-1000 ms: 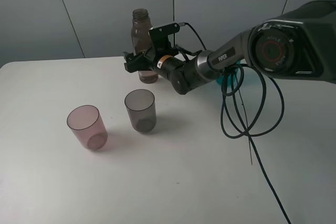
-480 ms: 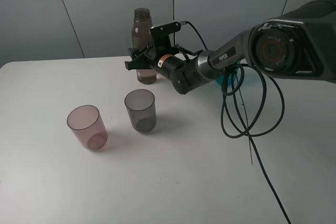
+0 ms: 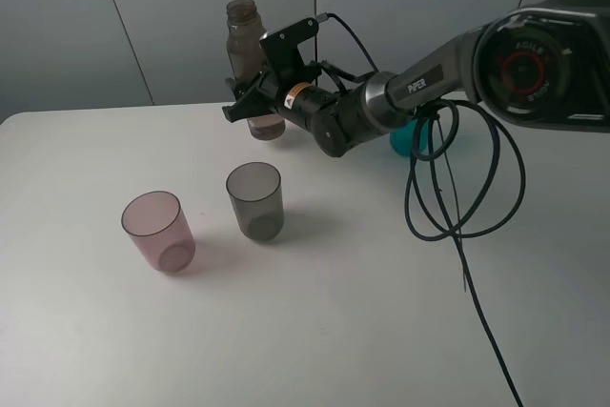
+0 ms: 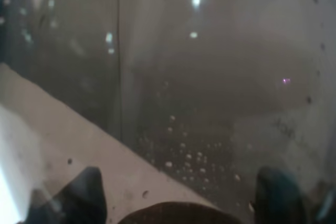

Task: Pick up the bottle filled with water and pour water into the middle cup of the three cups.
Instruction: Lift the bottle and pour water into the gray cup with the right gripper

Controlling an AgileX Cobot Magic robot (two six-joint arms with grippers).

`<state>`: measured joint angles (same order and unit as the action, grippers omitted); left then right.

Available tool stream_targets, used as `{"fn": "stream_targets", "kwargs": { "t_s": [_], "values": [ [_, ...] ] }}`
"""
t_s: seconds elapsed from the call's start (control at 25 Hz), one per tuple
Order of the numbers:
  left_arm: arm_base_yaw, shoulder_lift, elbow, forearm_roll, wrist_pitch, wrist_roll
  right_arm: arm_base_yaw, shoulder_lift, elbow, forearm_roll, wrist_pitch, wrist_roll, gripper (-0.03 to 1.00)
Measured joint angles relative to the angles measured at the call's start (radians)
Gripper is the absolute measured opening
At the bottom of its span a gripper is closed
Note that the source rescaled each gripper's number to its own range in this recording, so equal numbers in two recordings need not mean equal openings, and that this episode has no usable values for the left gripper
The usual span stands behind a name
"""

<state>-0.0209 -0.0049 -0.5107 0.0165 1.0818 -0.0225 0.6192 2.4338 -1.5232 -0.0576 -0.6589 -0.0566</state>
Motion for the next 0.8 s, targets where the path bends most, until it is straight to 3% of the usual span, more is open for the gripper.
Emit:
{"fn": "stream_targets", "kwargs": {
  "t_s": [0.36,0.52,0.8],
  "values": [
    [0.0,0.0,0.0,0.0,0.0,0.0,-0.067,-0.173,0.234,-0.082,-0.049,-0.116,0.0],
    [0.0,0.0,0.0,0.0,0.0,0.0,-0.099,-0.228,0.33,-0.116,-0.123,-0.196,0.0],
    [0.0,0.0,0.0,0.0,0.0,0.0,-0.108,-0.285,0.463,-0.14,-0.245,-0.426,0.0]
  ]
}}
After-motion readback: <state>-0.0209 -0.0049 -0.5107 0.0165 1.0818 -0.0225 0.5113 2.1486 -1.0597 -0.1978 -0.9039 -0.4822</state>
